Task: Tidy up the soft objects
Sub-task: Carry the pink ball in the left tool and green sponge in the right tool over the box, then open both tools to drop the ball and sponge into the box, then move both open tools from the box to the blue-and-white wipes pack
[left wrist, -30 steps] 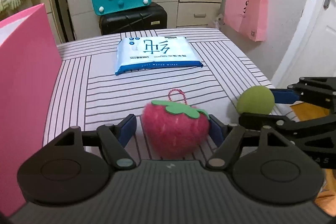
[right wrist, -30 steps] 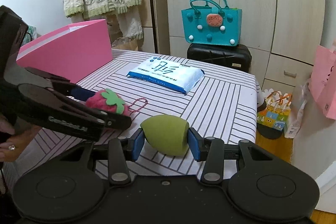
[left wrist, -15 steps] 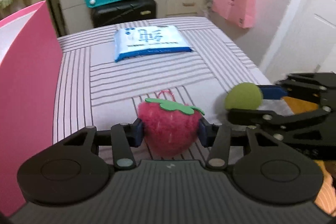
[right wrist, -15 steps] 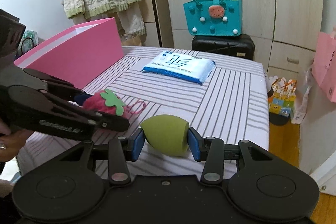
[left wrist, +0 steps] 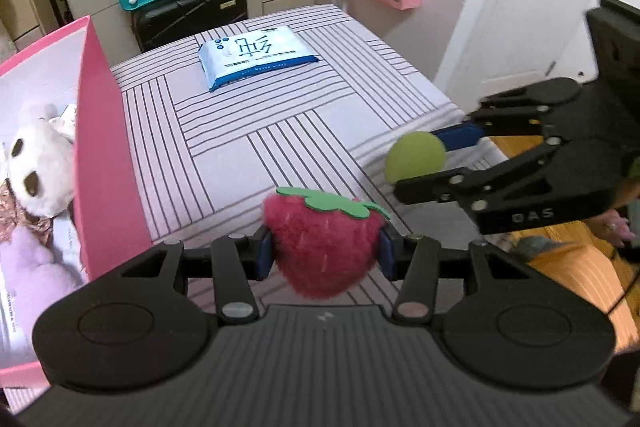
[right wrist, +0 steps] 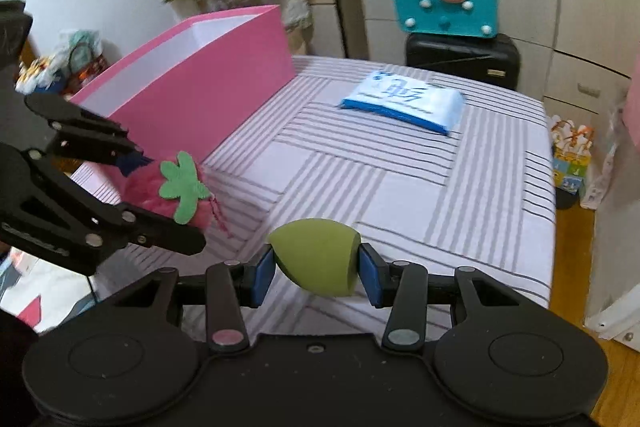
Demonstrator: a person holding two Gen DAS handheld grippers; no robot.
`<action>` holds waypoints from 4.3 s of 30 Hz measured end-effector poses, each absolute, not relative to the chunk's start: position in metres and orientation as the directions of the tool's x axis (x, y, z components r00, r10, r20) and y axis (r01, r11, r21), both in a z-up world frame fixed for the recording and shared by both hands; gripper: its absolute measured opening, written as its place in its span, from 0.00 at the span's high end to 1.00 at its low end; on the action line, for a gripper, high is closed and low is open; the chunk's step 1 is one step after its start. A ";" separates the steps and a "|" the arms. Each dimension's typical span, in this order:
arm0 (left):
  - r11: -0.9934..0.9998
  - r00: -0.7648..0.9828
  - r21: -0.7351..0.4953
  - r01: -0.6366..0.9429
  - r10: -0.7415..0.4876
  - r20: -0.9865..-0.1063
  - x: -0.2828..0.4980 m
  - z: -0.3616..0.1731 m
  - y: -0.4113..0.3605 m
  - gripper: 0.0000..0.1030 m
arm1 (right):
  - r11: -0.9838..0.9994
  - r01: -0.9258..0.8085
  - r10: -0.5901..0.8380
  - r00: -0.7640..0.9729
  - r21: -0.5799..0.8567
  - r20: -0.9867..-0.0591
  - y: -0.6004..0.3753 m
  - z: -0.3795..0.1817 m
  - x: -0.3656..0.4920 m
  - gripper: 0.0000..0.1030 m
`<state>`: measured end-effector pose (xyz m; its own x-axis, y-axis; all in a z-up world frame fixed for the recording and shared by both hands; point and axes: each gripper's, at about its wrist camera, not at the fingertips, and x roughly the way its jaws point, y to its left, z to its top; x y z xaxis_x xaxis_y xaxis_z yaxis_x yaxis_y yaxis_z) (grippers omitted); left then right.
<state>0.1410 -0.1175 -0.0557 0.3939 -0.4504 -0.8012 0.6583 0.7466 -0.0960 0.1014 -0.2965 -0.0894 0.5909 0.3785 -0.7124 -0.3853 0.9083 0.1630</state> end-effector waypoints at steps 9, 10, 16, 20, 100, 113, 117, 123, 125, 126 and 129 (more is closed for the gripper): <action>0.690 0.282 -0.194 0.697 -0.513 -0.811 0.119 -0.015 -0.073 0.53 | 0.857 -0.427 0.490 0.505 0.288 -0.711 -0.265 -0.050 0.084 0.51; 0.689 0.285 -0.192 0.699 -0.514 -0.809 0.117 -0.010 -0.067 0.53 | 0.848 -0.436 0.507 0.493 0.303 -0.707 -0.263 -0.046 0.083 0.51; 0.714 0.347 -0.176 0.678 -0.522 -0.779 0.110 0.016 -0.030 0.52 | 0.800 -0.494 0.571 0.457 0.339 -0.682 -0.239 -0.025 0.079 0.51; 0.734 0.405 -0.187 0.653 -0.547 -0.733 0.110 0.032 -0.001 0.52 | 0.785 -0.535 0.582 0.461 0.314 -0.670 -0.216 -0.010 0.082 0.51; 0.722 0.451 -0.019 0.692 -0.452 -0.770 0.084 0.029 -0.001 0.26 | 0.797 -0.589 0.502 0.525 0.133 -0.687 -0.204 0.004 0.044 0.38; 0.722 0.565 -0.040 0.691 -0.574 -0.592 0.097 0.011 -0.063 0.26 | 0.876 -0.482 0.362 0.683 -0.019 -0.635 -0.254 -0.020 0.063 0.38; 0.749 0.621 -0.042 0.661 -0.577 -0.531 0.108 0.008 -0.087 0.26 | 0.894 -0.442 0.305 0.715 -0.069 -0.630 -0.265 -0.038 0.086 0.38; 0.755 0.575 -0.154 0.637 -0.599 -0.557 0.155 -0.016 -0.117 0.26 | 0.921 -0.387 0.295 0.771 -0.047 -0.564 -0.297 -0.062 0.120 0.38; 0.780 0.594 -0.161 0.604 -0.576 -0.562 0.173 -0.027 -0.124 0.26 | 0.933 -0.358 0.276 0.788 -0.045 -0.551 -0.306 -0.071 0.133 0.38; 0.793 0.608 -0.155 0.589 -0.562 -0.561 0.180 -0.032 -0.127 0.27 | 0.937 -0.346 0.262 0.792 -0.050 -0.552 -0.311 -0.075 0.140 0.38; 0.843 0.663 -0.152 0.516 -0.506 -0.552 0.205 -0.041 -0.136 0.27 | 0.942 -0.331 0.245 0.795 -0.058 -0.554 -0.320 -0.088 0.161 0.38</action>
<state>0.2050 -0.1360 -0.0415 0.6632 -0.5060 -0.5515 0.5163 0.8427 -0.1524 0.1608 -0.3203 -0.0877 0.7954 0.2453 -0.5542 -0.3308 0.9419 -0.0577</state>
